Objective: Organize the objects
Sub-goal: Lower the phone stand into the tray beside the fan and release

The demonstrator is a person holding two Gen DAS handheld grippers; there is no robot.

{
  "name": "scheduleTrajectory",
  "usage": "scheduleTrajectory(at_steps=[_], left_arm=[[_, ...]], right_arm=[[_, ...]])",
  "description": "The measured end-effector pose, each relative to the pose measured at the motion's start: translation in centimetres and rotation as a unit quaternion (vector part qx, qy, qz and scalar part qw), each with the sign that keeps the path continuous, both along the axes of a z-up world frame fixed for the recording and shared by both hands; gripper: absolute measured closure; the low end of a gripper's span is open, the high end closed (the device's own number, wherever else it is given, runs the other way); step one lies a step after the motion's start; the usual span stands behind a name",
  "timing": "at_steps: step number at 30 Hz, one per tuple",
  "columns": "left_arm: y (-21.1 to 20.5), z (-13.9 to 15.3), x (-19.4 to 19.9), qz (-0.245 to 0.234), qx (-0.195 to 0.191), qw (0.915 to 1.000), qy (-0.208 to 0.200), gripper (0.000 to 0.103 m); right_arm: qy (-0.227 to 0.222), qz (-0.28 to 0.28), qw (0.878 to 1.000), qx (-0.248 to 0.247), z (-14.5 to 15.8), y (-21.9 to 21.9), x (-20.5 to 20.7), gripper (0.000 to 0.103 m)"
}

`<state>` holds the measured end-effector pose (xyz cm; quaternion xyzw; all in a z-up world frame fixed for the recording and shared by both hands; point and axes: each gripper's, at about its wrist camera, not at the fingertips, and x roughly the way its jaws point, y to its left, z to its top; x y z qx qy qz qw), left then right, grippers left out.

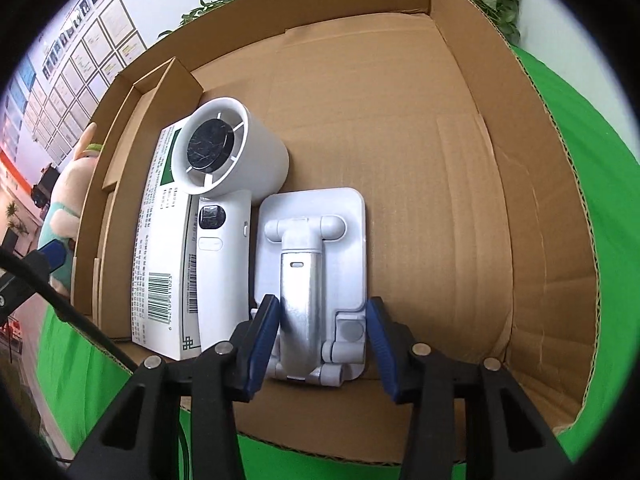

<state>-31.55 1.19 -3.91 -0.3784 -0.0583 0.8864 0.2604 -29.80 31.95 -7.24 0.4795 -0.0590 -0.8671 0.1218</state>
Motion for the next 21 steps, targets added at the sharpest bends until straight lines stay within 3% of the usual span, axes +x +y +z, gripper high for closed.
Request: scheduleTrajectory(at_steps=[3,4,6,7,8,10,13,16,21], left_arm=[[-0.3,0.2,0.8,0.011,-0.020,0.9995,0.021,0.056],[-0.5,0.3,1.2,0.029,-0.040,0.9981,0.038,0.048],[-0.6,0.5,1.7,0.064,-0.071,0.9929,0.070,0.031],[-0.9,0.7,2.3,0.091,-0.085,0.9879,0.092,0.015],[-1.3,1.0,2.9,0.112,-0.091,0.9834,0.110,0.001],[-1.9,1.1,4.1,0.147,-0.088,0.9735,0.151,0.000],[-2.4,0.3,5.3,0.177,-0.105,0.9651,0.163,0.000],[-2.7,-0.9,6.0,0.197,-0.116,0.9592,0.167,0.000],[-2.6,-3.5,6.4,0.214,-0.106,0.9566,0.166,0.000]], right_arm=[[0.012,0.006,1.000,0.020,0.2,-0.4,0.3,0.058],[0.024,0.006,0.999,0.029,0.5,-0.4,0.8,0.054],[0.060,0.009,0.998,0.027,1.6,-0.5,2.1,0.030],[0.096,0.009,0.995,0.027,2.5,-0.6,3.1,0.014],[0.130,0.008,0.991,0.029,3.2,-0.7,4.2,0.005],[0.190,0.009,0.982,0.017,4.5,-0.8,6.5,0.001],[0.226,0.005,0.974,0.030,4.3,-1.0,7.5,0.001],[0.246,-0.004,0.968,0.040,3.2,-3.1,7.6,0.001],[0.254,-0.015,0.966,0.043,1.3,-5.1,8.3,0.001]])
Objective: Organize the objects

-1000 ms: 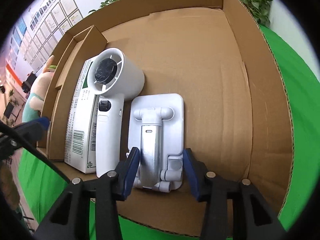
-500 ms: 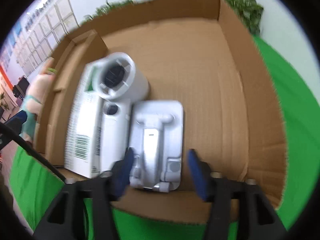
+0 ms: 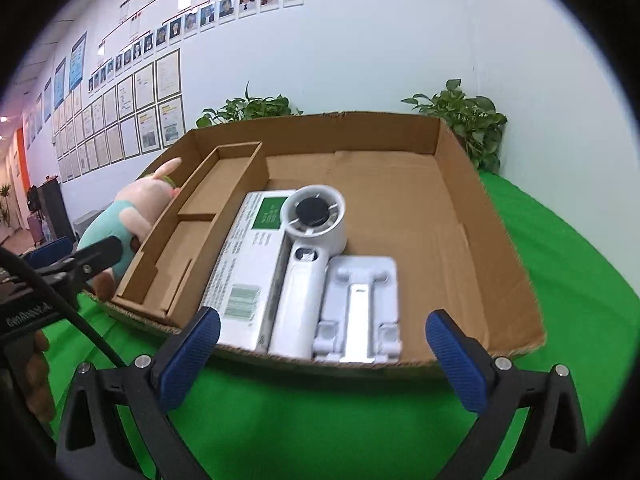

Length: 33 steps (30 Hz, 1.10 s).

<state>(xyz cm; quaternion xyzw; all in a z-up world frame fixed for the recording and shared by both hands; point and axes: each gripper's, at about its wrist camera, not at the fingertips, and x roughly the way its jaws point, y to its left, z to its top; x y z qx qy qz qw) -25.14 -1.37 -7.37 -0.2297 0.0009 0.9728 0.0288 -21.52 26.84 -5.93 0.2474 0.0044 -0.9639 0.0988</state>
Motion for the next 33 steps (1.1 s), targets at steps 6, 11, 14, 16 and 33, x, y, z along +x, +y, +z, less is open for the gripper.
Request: scheduleTrajectory(at_steps=[6,11,14,16,33], left_arm=[[1.7,-3.1,-1.6,0.003,-0.034,0.9989,-0.032,0.000],[2.3,-3.7,-2.5,0.017,-0.050,0.9978,-0.040,0.000],[2.7,-4.0,-2.7,0.022,-0.061,0.9968,-0.045,0.000],[3.0,-4.2,-2.9,0.025,-0.069,0.9962,-0.047,0.000],[2.9,-4.2,-3.9,0.024,-0.069,0.9961,-0.049,0.000]], right_arm=[[-0.010,-0.028,1.000,-0.010,-0.1,0.1,-0.8,0.001],[-0.025,-0.030,0.999,0.012,-0.6,-0.4,-1.9,0.000],[-0.035,-0.036,0.998,0.032,-1.0,-0.9,-2.4,0.000],[-0.040,-0.040,0.998,0.042,-1.1,-1.2,-2.5,0.000],[-0.041,-0.041,0.997,0.043,-1.2,-1.1,-2.4,0.000]])
